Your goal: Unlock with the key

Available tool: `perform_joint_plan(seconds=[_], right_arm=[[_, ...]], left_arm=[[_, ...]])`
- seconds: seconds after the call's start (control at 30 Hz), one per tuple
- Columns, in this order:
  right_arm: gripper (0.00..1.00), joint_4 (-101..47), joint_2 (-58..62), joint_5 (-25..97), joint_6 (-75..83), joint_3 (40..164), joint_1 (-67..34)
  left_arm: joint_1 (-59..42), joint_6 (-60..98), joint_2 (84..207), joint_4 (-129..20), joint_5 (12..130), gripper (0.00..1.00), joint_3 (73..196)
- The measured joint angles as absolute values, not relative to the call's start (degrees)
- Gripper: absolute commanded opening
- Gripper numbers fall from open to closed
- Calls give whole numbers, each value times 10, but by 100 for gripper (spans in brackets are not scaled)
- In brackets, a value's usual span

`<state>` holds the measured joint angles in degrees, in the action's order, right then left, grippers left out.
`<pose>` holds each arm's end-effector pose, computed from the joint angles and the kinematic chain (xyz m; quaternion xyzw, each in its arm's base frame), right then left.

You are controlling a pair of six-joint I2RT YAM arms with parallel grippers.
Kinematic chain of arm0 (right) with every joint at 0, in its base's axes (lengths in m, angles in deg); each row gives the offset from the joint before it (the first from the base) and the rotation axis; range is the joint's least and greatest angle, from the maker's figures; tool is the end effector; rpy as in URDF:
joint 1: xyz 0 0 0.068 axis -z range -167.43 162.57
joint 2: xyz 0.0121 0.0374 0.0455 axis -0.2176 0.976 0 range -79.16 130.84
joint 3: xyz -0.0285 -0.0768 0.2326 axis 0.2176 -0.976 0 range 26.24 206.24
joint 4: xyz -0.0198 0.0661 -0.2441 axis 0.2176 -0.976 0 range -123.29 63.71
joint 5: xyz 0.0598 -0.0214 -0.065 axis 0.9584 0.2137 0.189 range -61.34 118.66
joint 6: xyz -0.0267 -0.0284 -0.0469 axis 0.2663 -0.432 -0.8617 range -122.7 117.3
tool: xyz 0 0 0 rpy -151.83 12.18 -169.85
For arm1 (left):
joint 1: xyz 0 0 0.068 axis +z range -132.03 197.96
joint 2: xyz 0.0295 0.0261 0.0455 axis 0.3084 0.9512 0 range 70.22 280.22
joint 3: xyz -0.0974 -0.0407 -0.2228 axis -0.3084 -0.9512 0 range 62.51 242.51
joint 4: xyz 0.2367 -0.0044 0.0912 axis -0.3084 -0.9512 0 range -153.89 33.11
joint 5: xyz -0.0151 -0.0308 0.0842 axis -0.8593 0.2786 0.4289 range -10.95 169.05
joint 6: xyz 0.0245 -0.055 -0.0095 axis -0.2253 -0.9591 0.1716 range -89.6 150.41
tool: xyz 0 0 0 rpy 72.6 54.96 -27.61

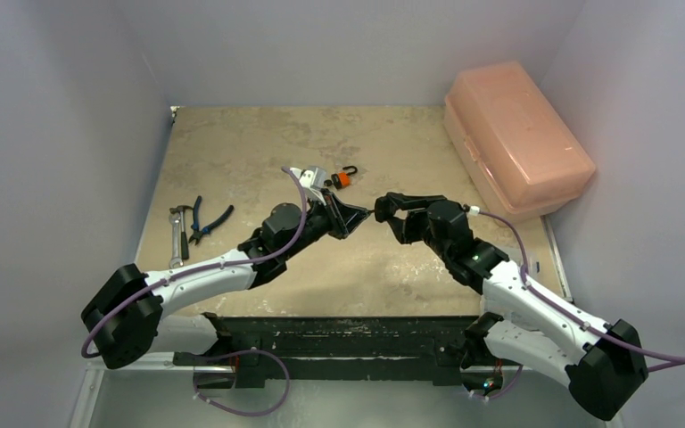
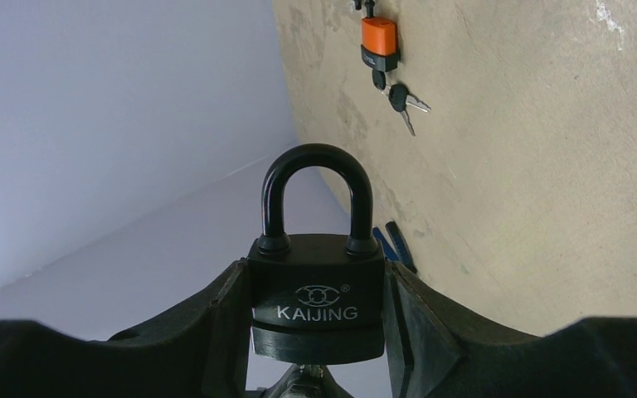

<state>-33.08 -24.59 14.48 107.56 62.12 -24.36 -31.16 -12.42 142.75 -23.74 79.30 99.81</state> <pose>0.1927 0.1309 0.2367 0.5539 0.6338 0.4787 0.2498 0.1941 -0.2239 0.2475 0.0380 0.7188 -0.4980 0.4836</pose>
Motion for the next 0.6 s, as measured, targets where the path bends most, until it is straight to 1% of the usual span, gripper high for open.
perform_joint_plan(seconds=[0.6], right_arm=[[0, -336, -233, 141, 1079, 621, -237]], left_arm=[[-336, -123, 1452, -238, 841, 0, 1010]])
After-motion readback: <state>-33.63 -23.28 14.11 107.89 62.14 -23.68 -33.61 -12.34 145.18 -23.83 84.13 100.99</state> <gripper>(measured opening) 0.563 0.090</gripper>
